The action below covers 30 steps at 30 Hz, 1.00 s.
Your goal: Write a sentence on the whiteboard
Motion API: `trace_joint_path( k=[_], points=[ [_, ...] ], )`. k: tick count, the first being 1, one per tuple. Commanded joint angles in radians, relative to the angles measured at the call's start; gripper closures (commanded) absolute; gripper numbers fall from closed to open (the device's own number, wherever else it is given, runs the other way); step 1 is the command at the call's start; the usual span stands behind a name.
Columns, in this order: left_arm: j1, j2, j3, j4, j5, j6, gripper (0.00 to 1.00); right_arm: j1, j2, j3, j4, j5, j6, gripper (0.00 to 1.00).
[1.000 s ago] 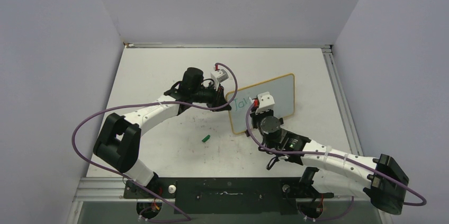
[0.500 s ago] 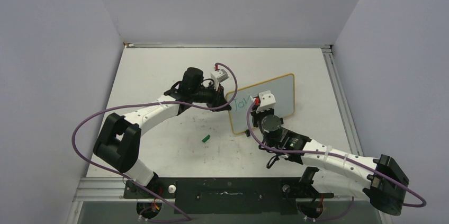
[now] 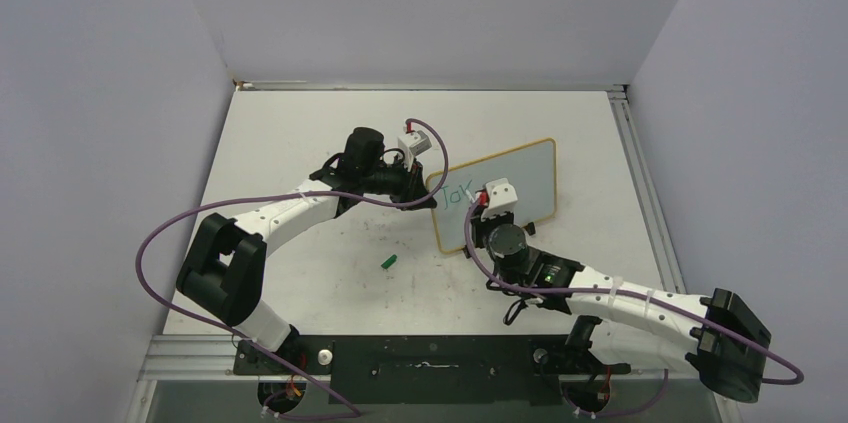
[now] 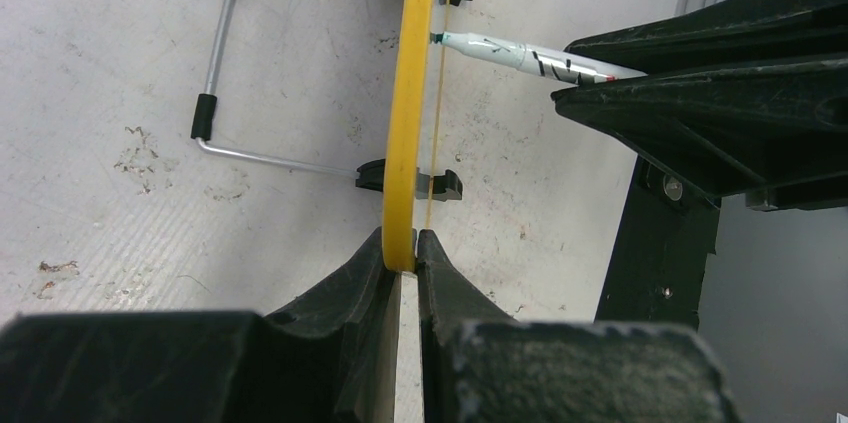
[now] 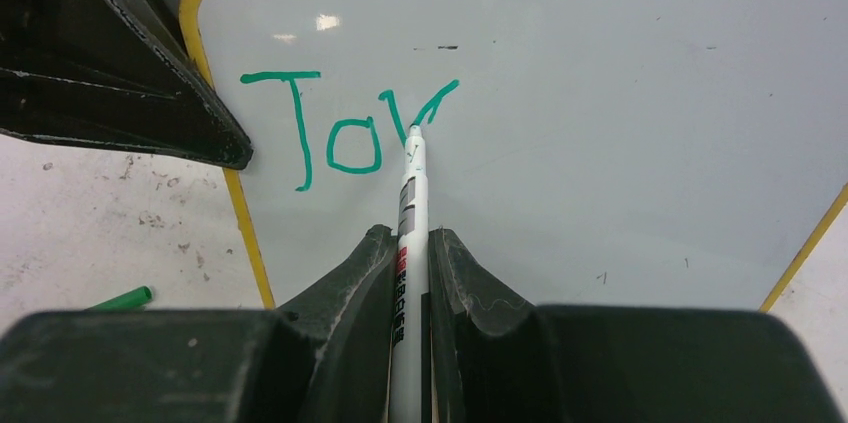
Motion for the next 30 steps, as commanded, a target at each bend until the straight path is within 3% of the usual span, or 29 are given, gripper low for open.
trace_joint_path(
  k=[1, 18, 30],
  points=[
    [-0.013, -0.027, 0.004, -0.004, 0.040, 0.013, 1.00, 0.011, 0.013, -0.023, -0.001, -0.014, 0.046, 0.95],
    [-0.013, -0.029, 0.005, -0.006, 0.038, 0.013, 1.00, 0.089, 0.072, -0.045, 0.002, -0.012, 0.104, 0.95],
    [-0.013, -0.031, 0.005, -0.006, 0.037, 0.014, 1.00, 0.176, 0.008, -0.011, -0.060, 0.013, 0.101, 0.95]
  ],
)
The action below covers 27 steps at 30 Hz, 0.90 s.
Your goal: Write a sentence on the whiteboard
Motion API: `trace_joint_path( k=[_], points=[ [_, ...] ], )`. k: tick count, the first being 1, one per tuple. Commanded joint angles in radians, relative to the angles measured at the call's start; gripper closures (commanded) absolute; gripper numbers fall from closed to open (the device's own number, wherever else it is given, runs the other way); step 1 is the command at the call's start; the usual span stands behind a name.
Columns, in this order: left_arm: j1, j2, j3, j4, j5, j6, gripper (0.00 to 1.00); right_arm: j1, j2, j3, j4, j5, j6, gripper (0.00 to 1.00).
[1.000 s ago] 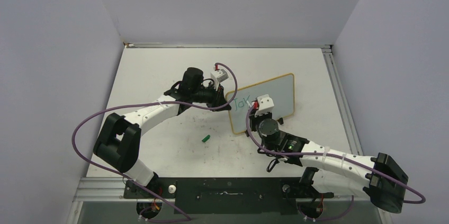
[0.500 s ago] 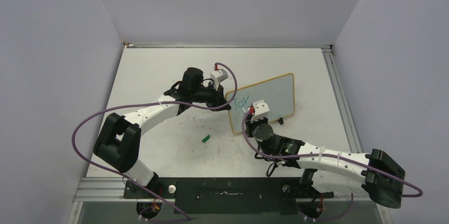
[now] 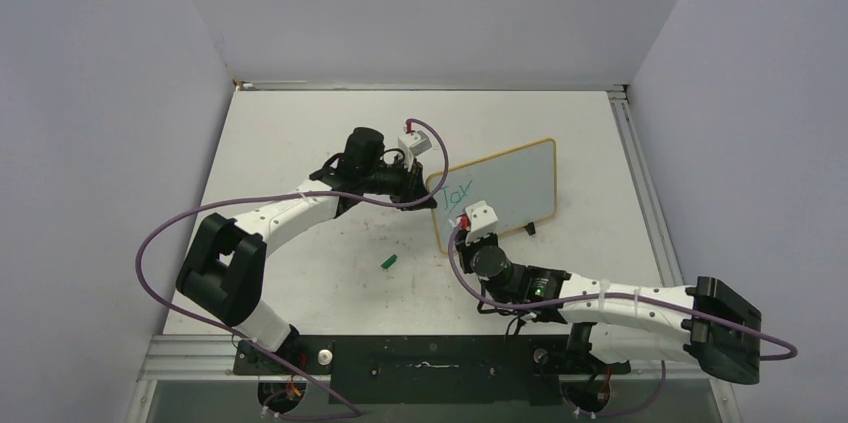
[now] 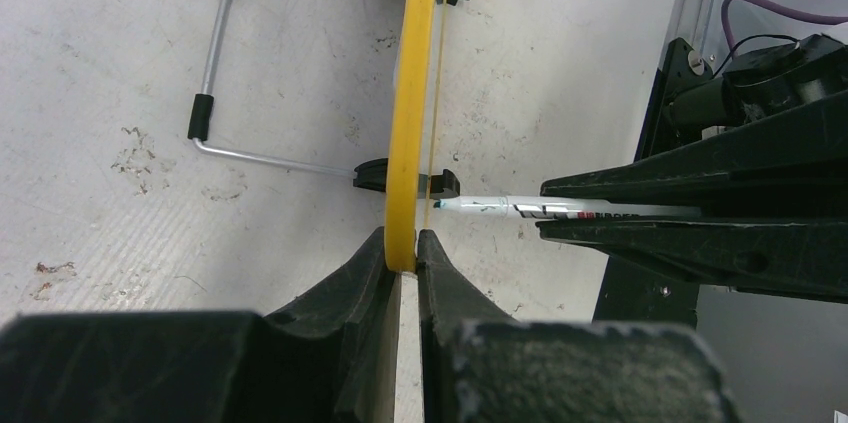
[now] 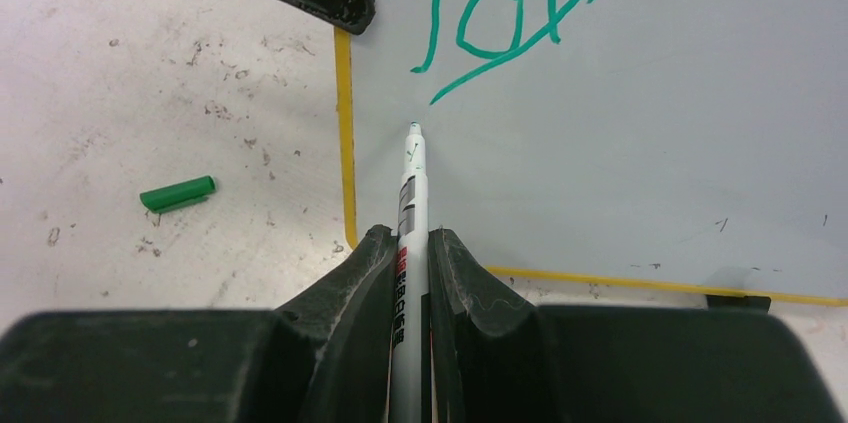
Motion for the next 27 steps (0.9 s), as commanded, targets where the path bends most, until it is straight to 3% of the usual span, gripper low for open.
trace_joint_path(
  k=[1, 13, 27],
  points=[
    [-0.013, -0.032, 0.004, -0.007, 0.034, 0.014, 1.00, 0.030, -0.063, 0.035, -0.033, 0.022, 0.008, 0.95],
    [-0.013, -0.037, 0.005, -0.012, 0.037, 0.020, 1.00, 0.007, -0.207, 0.083, -0.159, 0.101, -0.033, 0.95],
    [-0.013, -0.026, 0.009, -0.021, 0.043, 0.027, 1.00, -0.307, -0.322, -0.004, -0.069, -0.213, -0.103, 0.95]
  ],
)
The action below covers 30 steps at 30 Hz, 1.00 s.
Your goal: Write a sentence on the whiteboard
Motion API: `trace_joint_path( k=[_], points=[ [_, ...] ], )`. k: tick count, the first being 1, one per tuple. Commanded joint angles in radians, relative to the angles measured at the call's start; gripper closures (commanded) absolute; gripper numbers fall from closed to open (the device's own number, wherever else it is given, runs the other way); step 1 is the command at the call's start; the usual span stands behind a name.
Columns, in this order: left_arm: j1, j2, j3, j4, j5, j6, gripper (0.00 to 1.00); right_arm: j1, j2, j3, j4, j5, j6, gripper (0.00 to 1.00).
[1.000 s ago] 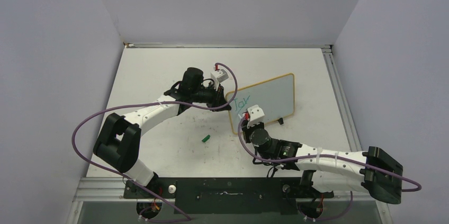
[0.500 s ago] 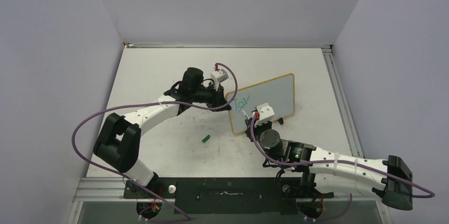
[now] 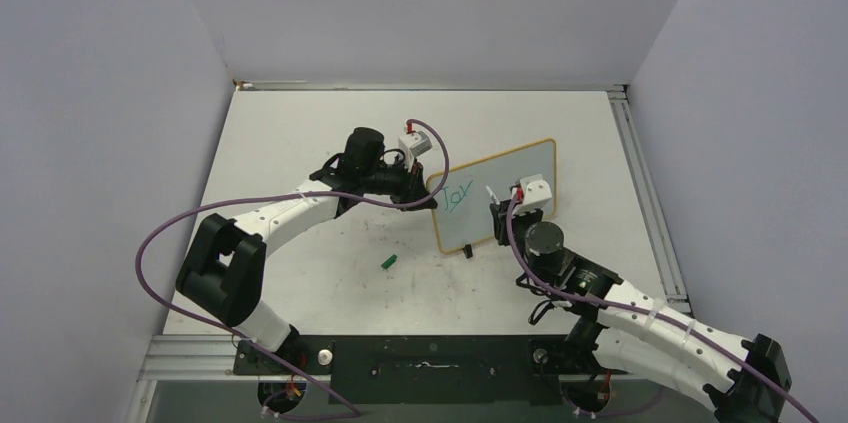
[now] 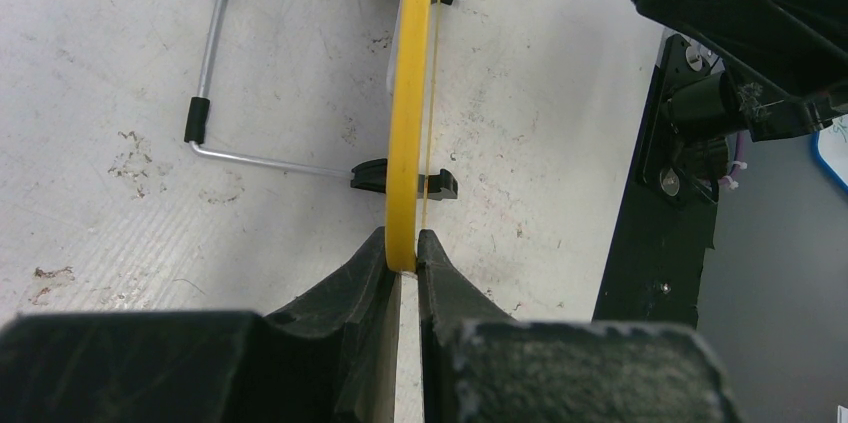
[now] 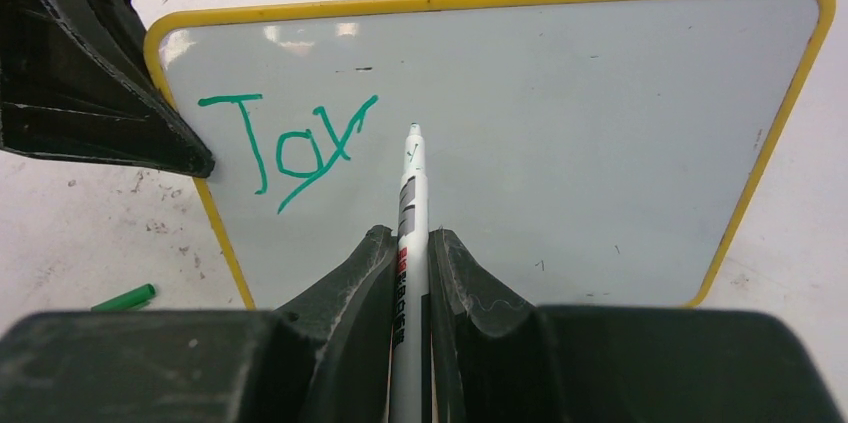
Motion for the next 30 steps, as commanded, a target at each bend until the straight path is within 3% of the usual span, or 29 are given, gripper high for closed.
trace_joint_path(
  k=[1, 30],
  points=[
    [-0.011, -0.025, 0.008, -0.021, 0.036, 0.018, 1.00, -0.084, -0.021, -0.025, 0.069, -0.133, -0.018, 0.95],
    [-0.026, -0.005, 0.018, -0.046, 0.009, 0.031, 1.00, -0.126, 0.058, -0.034, 0.161, -0.100, -0.016, 0.95]
  ],
)
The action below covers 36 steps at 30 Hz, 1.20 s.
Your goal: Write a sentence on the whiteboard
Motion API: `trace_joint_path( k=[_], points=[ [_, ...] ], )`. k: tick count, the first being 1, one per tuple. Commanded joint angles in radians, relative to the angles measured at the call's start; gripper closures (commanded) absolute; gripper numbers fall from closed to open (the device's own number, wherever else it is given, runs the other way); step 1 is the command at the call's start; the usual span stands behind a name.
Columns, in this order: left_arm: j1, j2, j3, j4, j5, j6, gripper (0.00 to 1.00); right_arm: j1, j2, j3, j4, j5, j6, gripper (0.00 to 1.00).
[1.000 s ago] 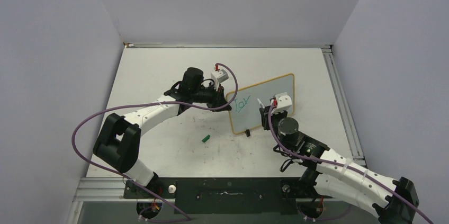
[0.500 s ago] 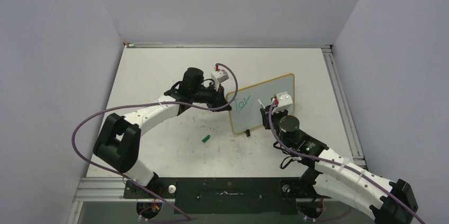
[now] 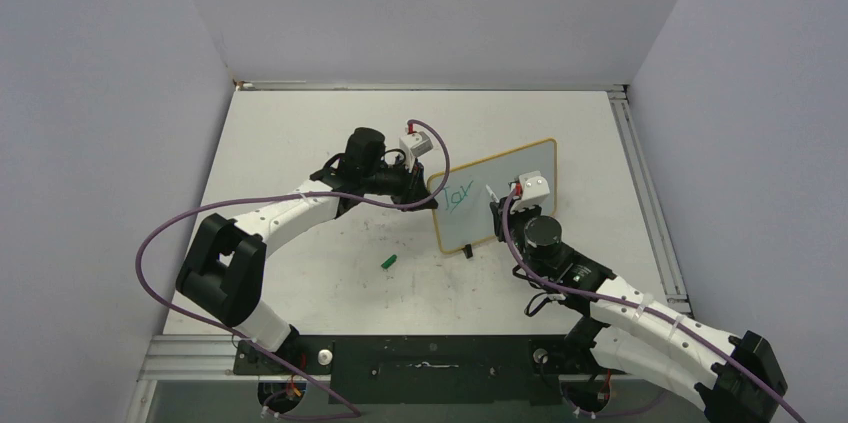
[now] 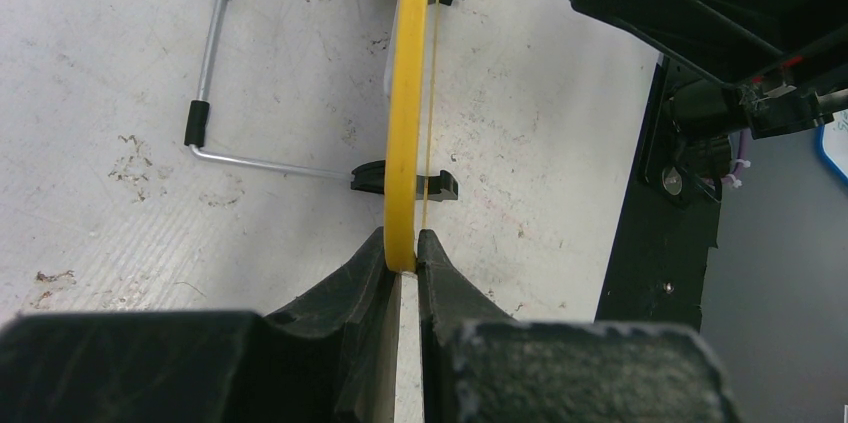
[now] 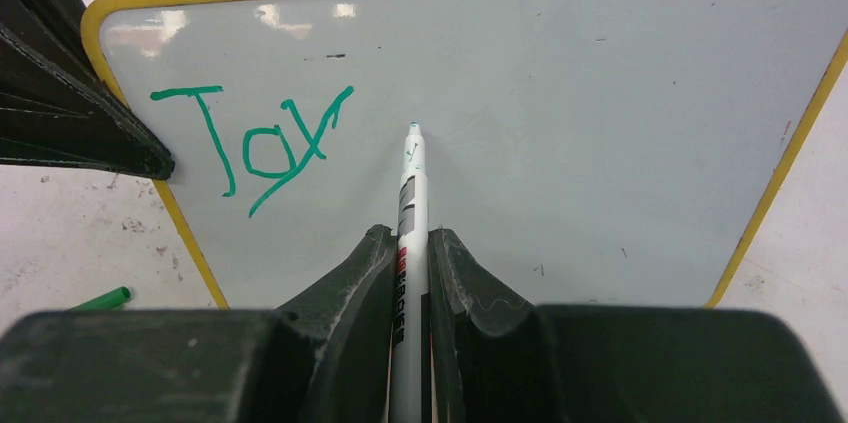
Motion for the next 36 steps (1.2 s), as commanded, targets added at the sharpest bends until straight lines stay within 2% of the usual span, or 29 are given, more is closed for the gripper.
trace_joint_path(
  k=[1, 11, 22, 36],
  points=[
    [-0.022, -0.004, 0.018, -0.047, 0.011, 0.023, 1.00, -0.005, 0.017, 0.013, 0.079, 0.026, -0.012, 0.95],
    [-0.023, -0.006, 0.018, -0.049, 0.016, 0.026, 1.00, -0.009, 0.072, 0.017, 0.107, 0.034, -0.023, 0.95],
    [-0.022, -0.011, 0.021, -0.053, -0.010, 0.022, 1.00, -0.003, -0.026, -0.002, 0.018, 0.026, 0.002, 0.95],
    [-0.023, -0.009, 0.020, -0.054, -0.008, 0.023, 1.00, 0.002, 0.047, -0.009, 0.046, 0.009, 0.007, 0.95]
  ],
)
